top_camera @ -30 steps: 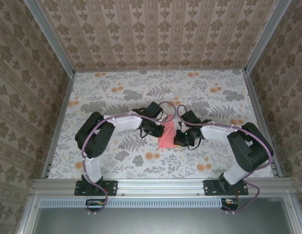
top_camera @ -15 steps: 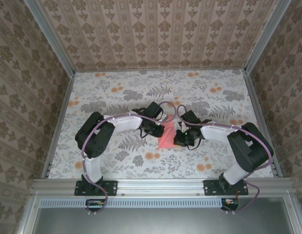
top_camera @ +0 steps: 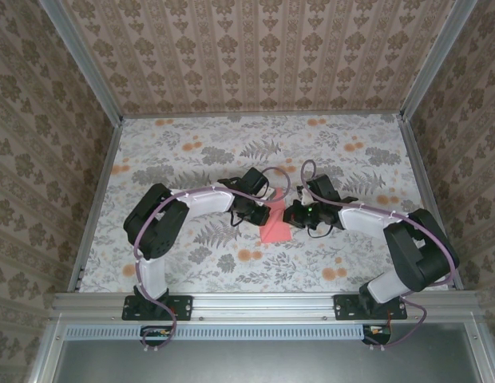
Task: Fold a paper plane with a square sheet of paper (fold left side to right side)
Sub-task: Fold the triangle a second time at the center of the table.
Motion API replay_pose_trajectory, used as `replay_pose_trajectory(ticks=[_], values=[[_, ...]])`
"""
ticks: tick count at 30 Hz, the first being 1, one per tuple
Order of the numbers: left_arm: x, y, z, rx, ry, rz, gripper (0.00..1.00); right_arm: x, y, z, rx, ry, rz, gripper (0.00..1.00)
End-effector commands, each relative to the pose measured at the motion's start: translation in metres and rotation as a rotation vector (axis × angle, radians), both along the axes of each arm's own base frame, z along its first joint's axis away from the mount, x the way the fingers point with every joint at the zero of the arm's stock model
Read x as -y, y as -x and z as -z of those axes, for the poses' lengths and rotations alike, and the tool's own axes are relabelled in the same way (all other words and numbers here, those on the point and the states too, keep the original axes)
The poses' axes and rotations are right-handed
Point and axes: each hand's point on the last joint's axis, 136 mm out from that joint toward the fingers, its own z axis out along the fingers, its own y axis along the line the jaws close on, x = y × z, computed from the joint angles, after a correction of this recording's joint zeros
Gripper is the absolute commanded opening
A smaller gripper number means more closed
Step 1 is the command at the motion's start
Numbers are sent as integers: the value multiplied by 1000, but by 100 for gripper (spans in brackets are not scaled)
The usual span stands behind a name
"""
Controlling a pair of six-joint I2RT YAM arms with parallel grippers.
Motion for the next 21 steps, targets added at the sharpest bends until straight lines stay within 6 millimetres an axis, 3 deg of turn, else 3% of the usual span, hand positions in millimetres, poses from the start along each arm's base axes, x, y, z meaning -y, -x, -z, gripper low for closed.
replay_pose_trajectory(ticks=[1,7,21], values=[[-5,7,12,-13,-43,29,11,-11,-16,-8,23,-74,21,0],[-5,7,12,-9,-46,29,11,-26,-30,-1,4,-105,11,0],[-4,7,11,-7,-49,32,11,-34,-28,18,-42,-76,-10,0]])
